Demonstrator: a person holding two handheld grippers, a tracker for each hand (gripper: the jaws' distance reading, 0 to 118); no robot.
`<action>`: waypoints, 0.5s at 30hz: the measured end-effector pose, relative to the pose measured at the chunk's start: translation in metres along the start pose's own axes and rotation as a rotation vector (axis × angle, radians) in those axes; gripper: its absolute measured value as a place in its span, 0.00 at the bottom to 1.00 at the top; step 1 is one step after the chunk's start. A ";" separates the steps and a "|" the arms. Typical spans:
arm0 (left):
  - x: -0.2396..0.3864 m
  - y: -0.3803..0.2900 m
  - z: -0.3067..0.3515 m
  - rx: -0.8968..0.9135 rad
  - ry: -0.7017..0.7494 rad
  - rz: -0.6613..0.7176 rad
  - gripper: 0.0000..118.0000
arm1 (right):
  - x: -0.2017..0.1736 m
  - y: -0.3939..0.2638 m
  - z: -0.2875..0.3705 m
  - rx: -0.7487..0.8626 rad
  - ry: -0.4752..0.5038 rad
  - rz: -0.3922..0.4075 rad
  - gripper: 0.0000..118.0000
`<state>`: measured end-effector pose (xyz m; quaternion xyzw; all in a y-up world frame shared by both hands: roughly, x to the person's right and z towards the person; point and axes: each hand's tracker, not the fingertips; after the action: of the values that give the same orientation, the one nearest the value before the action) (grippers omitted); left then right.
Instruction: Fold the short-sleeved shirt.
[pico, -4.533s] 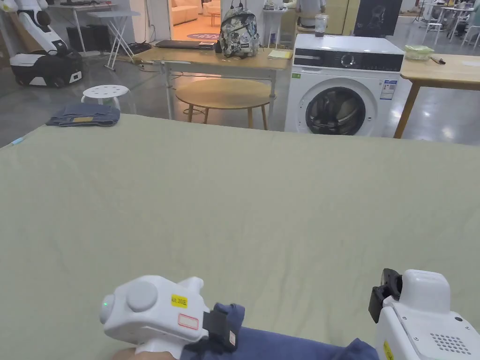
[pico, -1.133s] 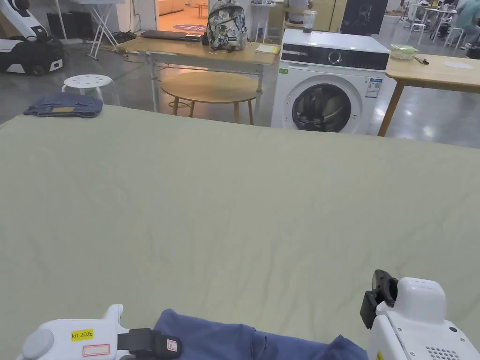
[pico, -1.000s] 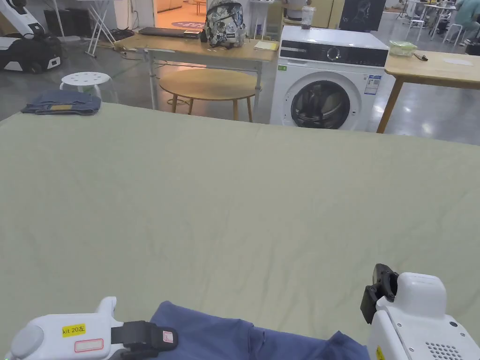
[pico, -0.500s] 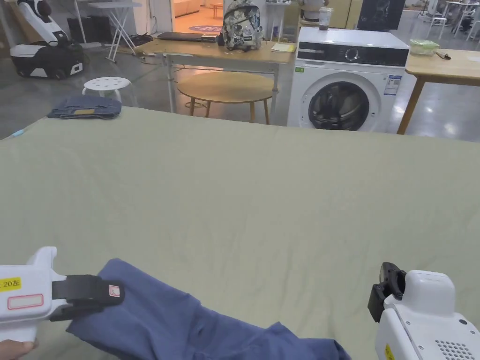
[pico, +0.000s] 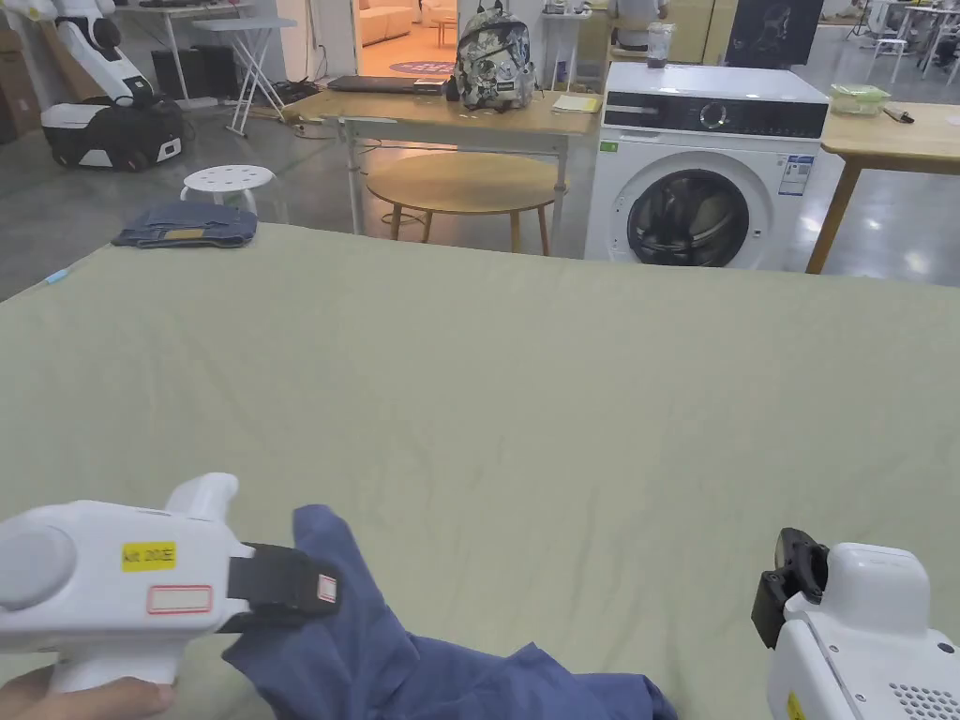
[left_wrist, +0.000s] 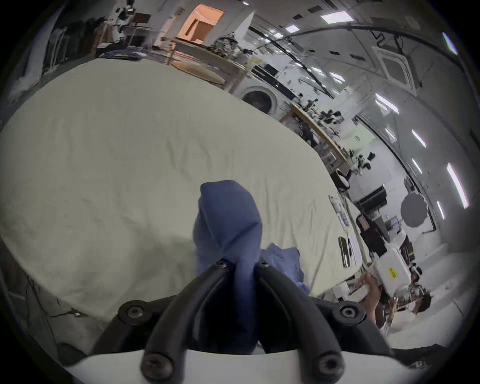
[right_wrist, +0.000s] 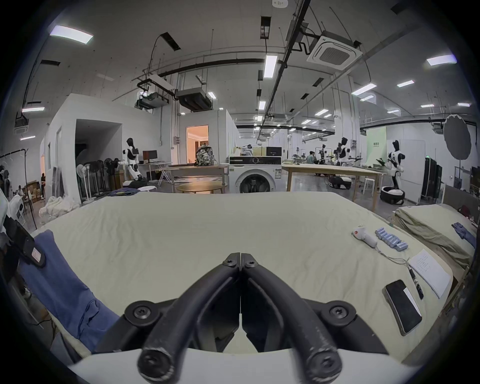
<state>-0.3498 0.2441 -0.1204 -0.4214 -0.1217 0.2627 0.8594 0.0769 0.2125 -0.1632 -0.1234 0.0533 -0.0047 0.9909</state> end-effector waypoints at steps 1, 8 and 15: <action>0.010 -0.001 -0.007 -0.015 -0.007 -0.014 0.04 | 0.001 -0.001 0.001 -0.001 -0.003 -0.001 0.00; 0.072 -0.018 -0.065 -0.129 -0.029 -0.091 0.04 | 0.010 -0.005 0.003 -0.019 -0.023 -0.011 0.00; 0.109 -0.037 -0.123 -0.209 -0.055 -0.116 0.04 | 0.018 -0.008 0.005 -0.036 -0.042 -0.007 0.00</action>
<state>-0.1935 0.2043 -0.1683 -0.4935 -0.1960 0.2099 0.8210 0.0957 0.2053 -0.1585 -0.1414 0.0320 -0.0048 0.9894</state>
